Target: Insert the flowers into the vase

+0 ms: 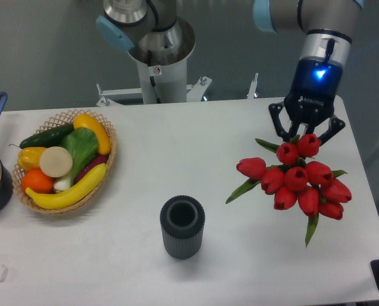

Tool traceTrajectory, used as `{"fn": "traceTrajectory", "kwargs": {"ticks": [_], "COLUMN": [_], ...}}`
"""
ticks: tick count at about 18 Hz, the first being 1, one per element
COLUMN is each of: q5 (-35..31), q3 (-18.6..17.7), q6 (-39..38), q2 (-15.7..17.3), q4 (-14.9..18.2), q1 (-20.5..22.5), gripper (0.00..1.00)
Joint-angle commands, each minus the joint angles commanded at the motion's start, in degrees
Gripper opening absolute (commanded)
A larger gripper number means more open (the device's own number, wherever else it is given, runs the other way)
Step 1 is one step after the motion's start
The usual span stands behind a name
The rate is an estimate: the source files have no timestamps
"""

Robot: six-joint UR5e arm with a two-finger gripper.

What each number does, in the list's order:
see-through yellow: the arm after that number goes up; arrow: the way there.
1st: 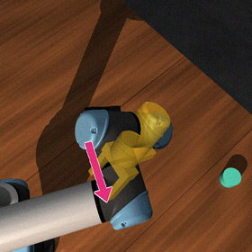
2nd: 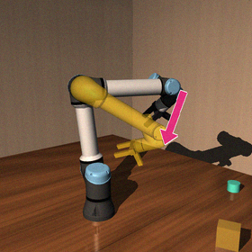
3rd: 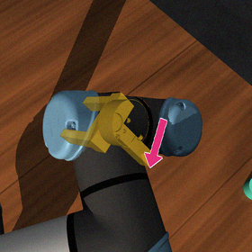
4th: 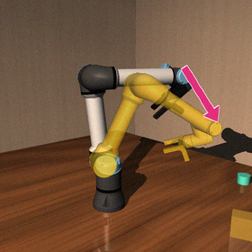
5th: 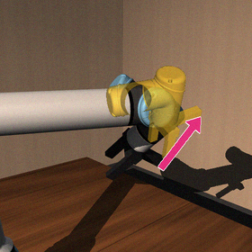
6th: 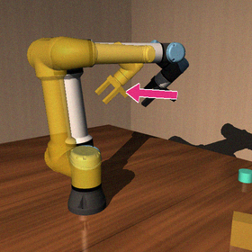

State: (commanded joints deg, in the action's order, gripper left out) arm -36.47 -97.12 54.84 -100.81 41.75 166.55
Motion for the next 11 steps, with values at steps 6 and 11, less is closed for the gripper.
{"fn": "traceTrajectory", "kwargs": {"ticks": [6, 11], "q5": [0.0, 0.09], "q3": [-0.09, -0.09], "q6": [-0.44, -0.62], "q2": [-0.09, 0.0], "q4": [-0.7, -0.7], "q1": [-0.09, -0.35], "gripper": [0.22, 0.22]}}
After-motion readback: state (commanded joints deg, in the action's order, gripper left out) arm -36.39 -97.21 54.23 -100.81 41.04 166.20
